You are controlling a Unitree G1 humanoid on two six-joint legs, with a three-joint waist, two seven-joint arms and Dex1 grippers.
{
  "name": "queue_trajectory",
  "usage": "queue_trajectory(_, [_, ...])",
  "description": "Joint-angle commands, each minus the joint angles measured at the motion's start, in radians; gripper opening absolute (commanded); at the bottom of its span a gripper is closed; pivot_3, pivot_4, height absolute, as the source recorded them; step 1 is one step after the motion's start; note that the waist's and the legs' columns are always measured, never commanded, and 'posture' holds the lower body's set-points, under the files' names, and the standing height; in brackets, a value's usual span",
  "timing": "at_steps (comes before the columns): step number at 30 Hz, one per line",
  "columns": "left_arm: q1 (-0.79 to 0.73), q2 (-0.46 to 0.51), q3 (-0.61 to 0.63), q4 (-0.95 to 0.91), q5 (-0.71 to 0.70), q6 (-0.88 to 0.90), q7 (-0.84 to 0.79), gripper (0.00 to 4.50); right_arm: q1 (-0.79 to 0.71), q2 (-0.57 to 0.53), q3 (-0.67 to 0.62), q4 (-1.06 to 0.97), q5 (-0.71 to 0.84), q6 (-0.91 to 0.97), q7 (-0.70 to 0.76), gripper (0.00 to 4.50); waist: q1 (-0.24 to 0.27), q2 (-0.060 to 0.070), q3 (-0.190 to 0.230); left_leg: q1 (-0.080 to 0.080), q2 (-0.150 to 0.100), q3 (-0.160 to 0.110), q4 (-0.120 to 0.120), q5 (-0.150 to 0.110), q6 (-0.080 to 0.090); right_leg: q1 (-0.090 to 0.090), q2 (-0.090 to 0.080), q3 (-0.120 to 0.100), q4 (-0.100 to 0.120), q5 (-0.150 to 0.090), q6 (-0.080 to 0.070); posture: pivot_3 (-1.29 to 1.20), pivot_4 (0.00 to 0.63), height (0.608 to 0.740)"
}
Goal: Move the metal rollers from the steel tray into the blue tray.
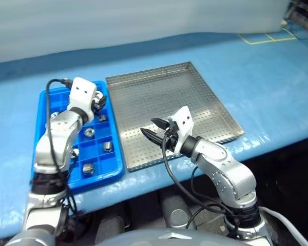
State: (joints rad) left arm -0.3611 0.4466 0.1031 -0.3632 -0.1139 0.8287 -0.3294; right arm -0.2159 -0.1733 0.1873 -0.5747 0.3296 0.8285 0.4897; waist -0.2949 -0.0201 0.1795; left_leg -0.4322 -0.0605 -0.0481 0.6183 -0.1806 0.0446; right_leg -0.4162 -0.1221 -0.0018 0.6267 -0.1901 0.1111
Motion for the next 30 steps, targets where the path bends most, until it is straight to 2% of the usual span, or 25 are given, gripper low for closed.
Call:
queue_trajectory(1, [0.046, 0.015, 0.029, -0.159, -0.024, 0.034, -0.001, 1.72, -0.030, -0.003, -0.005, 0.005, 0.039, -0.028, 0.016, 2.70, 0.061, 0.000, 0.000, 0.000, 0.000, -0.001, 0.001, -0.001, -0.001, 0.000, 0.000, -0.001, 0.000, 0.000, -0.001, -0.16, 0.150, 0.740])
queue_trajectory(5, [0.123, -0.024, 0.090, -0.149, 0.031, 0.090, 0.120, 1.72, -0.060, -0.018, 0.025, 0.038, 0.029, -0.039, 0.018, 2.70, 0.149, 0.000, 0.000, 0.000, 0.000, -0.001, 0.002, -0.001, -0.002, 0.000, 0.000, -0.001, 0.000, -0.001, -0.005, -0.11, 0.150, 0.740])
queue_trajectory(10, [0.156, -0.077, 0.098, -0.122, 0.037, 0.098, 0.178, 1.72, -0.066, -0.020, 0.026, 0.040, 0.034, -0.037, 0.000, 2.70, 0.225, 0.000, 0.000, 0.000, 0.005, -0.003, 0.004, -0.001, -0.006, 0.000, 0.007, -0.002, 0.001, 0.001, -0.010, -0.10, 0.150, 0.740])
queue_trajectory(16, [0.122, -0.137, 0.089, -0.017, 0.036, 0.009, 0.219, 1.72, -0.067, -0.019, 0.034, 0.026, 0.036, -0.030, -0.023, 2.70, 0.244, 0.000, 0.000, 0.000, 0.006, -0.003, 0.008, 0.000, -0.007, 0.002, 0.009, -0.003, 0.001, 0.003, -0.013, -0.10, 0.150, 0.740])
queue_trajectory(21, [0.098, -0.135, 0.079, 0.015, 0.031, -0.015, 0.214, 1.72, -0.058, -0.028, 0.038, 0.014, 0.031, -0.030, -0.043, 2.70, 0.239, 0.000, 0.000, 0.001, 0.007, -0.003, 0.009, 0.000, -0.008, 0.002, 0.010, -0.003, 0.001, 0.004, -0.016, -0.14, 0.150, 0.740])
queue_trajectory(29, [0.101, -0.144, 0.131, -0.020, -0.001, -0.004, 0.223, 4.36, -0.055, -0.029, 0.007, 0.025, 0.022, -0.027, -0.102, 2.70, 0.226, 0.000, 0.000, 0.001, 0.009, -0.003, 0.009, 0.000, -0.008, 0.001, 0.013, -0.003, 0.001, 0.005, -0.016, -0.16, 0.150, 0.740])
queue_trajectory(30, [0.098, -0.147, 0.136, -0.029, -0.011, -0.022, 0.217, 4.36, -0.056, -0.027, 0.002, 0.030, 0.017, -0.030, -0.114, 2.70, 0.226, 0.000, 0.000, 0.001, 0.010, -0.003, 0.009, 0.000, -0.008, 0.001, 0.013, -0.003, 0.001, 0.005, -0.016, -0.16, 0.150, 0.740])
